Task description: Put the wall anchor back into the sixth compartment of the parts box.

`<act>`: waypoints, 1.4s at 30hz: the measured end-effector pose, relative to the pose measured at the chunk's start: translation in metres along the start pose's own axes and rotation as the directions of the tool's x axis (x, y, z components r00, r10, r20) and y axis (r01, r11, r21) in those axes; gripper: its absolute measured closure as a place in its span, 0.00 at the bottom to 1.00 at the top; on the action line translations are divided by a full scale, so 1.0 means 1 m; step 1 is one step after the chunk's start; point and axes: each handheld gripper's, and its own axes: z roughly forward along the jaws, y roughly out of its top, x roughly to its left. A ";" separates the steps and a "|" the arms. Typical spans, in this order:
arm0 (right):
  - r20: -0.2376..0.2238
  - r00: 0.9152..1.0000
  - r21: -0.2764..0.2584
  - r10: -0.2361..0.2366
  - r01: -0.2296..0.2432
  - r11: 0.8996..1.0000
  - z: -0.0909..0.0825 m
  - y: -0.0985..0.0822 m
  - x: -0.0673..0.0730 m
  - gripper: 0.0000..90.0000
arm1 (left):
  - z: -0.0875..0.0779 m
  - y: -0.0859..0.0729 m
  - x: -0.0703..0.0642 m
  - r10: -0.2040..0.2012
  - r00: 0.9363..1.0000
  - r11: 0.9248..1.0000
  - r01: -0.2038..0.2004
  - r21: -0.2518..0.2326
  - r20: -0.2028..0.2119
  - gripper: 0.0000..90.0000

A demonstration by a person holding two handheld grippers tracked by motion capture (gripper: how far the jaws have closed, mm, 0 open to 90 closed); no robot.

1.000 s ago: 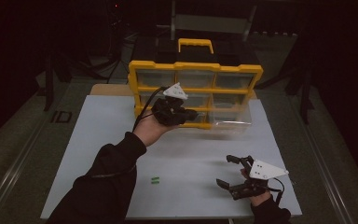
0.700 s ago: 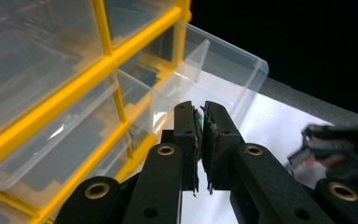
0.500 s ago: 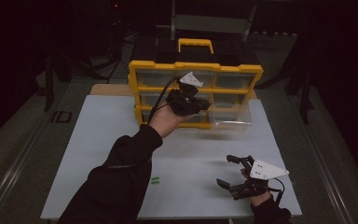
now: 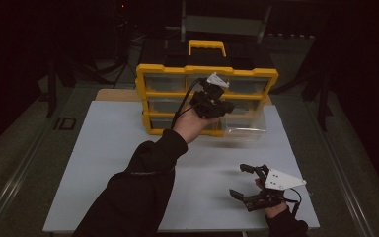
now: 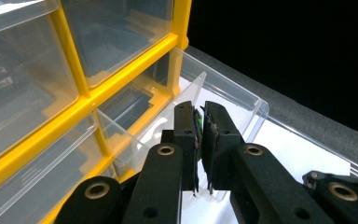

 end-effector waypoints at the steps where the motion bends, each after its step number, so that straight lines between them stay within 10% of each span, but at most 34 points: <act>1: 0.000 1.000 0.000 0.000 0.000 1.000 0.000 0.000 0.000 0.12 | 0.001 0.001 0.001 -0.007 1.000 1.000 0.007 0.006 -0.002 0.93; 34: 0.014 1.000 -0.014 0.023 -0.023 1.000 -0.003 -0.001 -0.003 0.12 | 0.060 -0.002 -0.014 -0.002 0.998 0.976 0.016 0.215 -0.063 0.91; 42: 0.012 1.000 -0.011 0.028 -0.028 1.000 -0.002 -0.001 -0.003 0.12 | 0.051 0.003 -0.015 -0.018 0.996 0.982 0.035 0.187 -0.090 0.58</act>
